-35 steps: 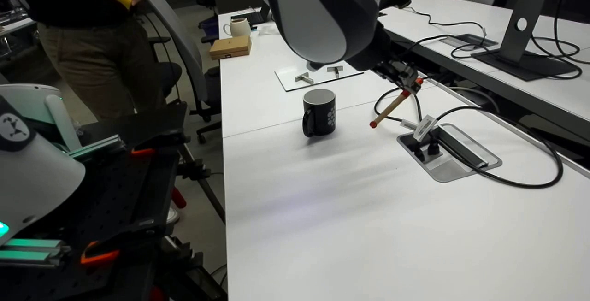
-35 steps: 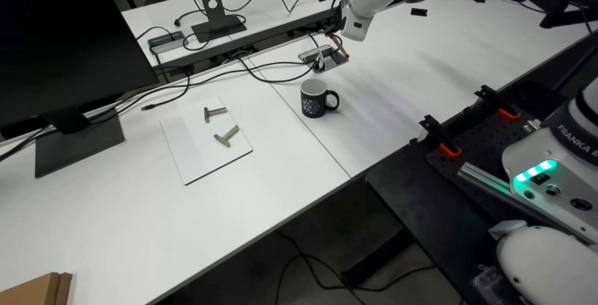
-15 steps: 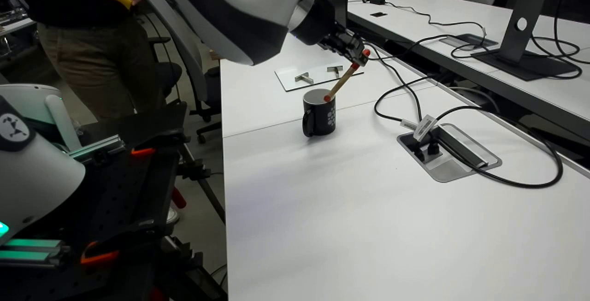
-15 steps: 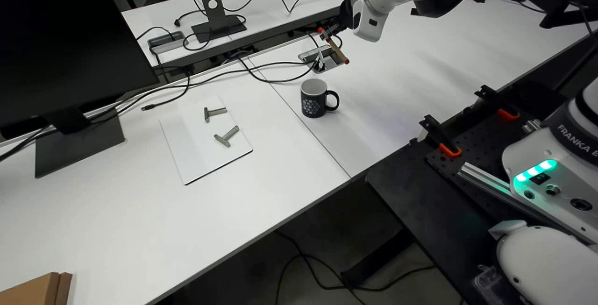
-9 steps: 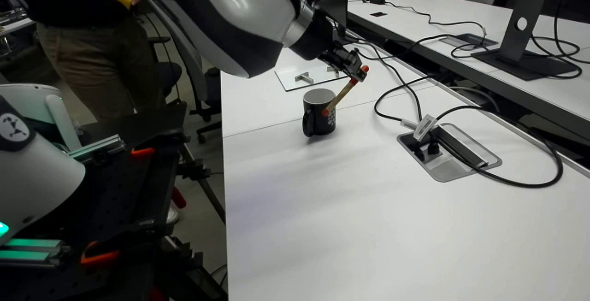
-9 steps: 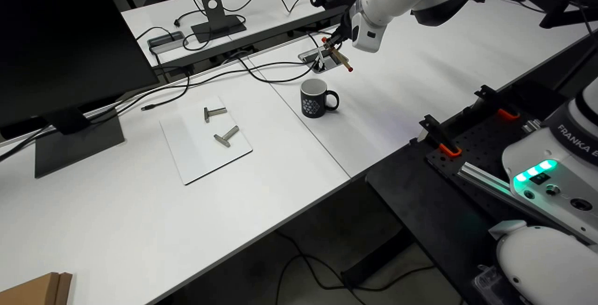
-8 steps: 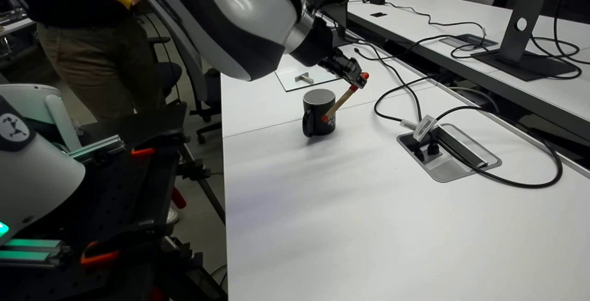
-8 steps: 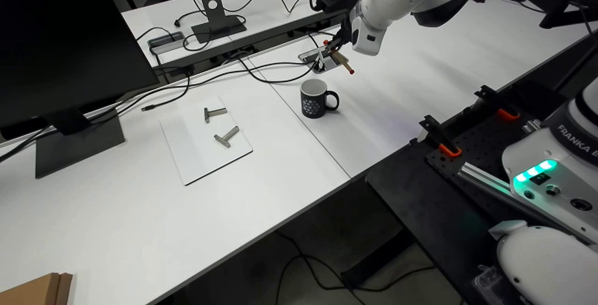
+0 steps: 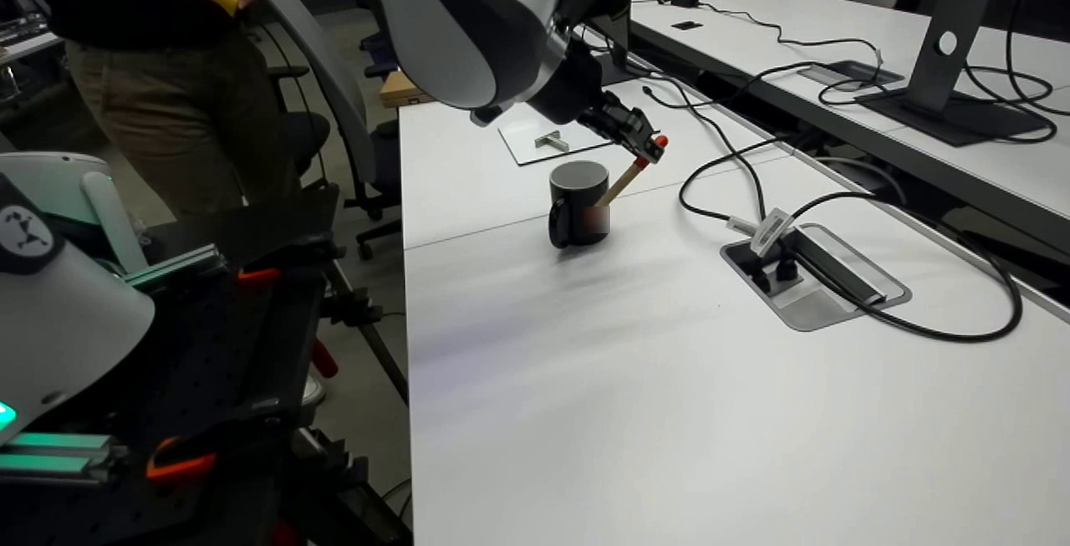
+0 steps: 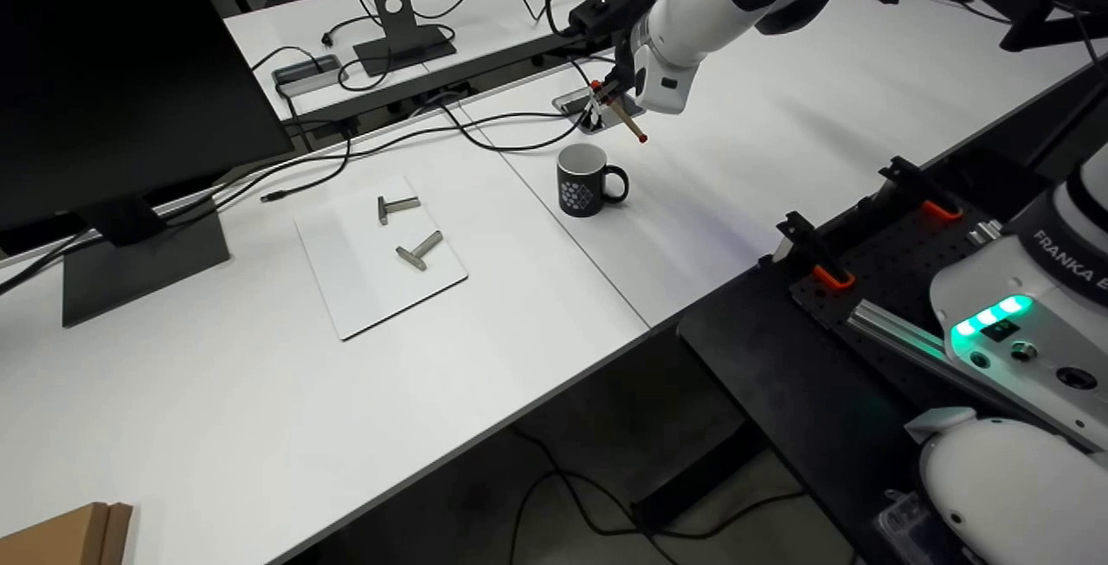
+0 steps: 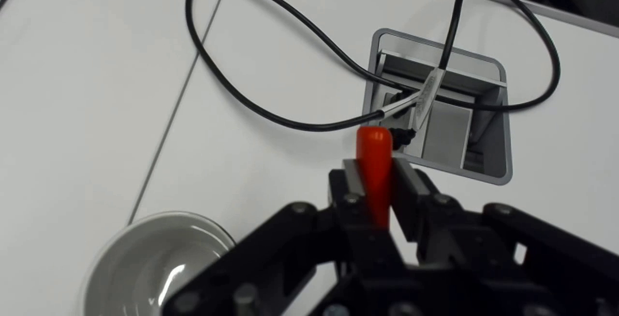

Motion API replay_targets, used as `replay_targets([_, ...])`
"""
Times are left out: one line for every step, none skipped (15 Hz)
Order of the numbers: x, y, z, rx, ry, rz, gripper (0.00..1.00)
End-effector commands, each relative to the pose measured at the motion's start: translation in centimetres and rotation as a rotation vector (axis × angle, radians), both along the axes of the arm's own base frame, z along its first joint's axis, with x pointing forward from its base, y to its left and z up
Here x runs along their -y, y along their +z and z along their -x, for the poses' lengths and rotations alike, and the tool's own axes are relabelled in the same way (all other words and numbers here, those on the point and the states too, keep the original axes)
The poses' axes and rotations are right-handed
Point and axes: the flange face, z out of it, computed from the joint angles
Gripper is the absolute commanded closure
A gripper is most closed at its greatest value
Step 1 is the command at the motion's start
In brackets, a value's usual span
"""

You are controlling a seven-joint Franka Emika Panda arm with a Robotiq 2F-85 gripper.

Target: Put the pen inside the mug cup

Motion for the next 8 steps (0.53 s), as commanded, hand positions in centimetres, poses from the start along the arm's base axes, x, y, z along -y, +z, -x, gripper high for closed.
replay_targets([-1.0,2.3,-0.6,0.015,0.04,-0.034,0.94])
replay_targets([-1.2,2.3,-0.7,0.015,0.044,-0.04,0.94])
replay_targets([-1.5,2.4,-1.0,0.018,0.051,-0.047,0.94])
replay_targets([-1.7,3.4,-1.1,0.025,0.062,-0.061,0.94])
replay_targets([-2.0,3.3,-1.3,0.026,0.067,-0.067,0.94])
replay_targets([-2.2,3.9,-1.3,0.03,0.075,-0.076,0.94])
replay_targets([-2.4,4.2,-1.4,0.032,0.084,-0.083,0.94])
replay_targets([-2.6,4.5,-1.5,0.034,0.095,-0.091,0.94])
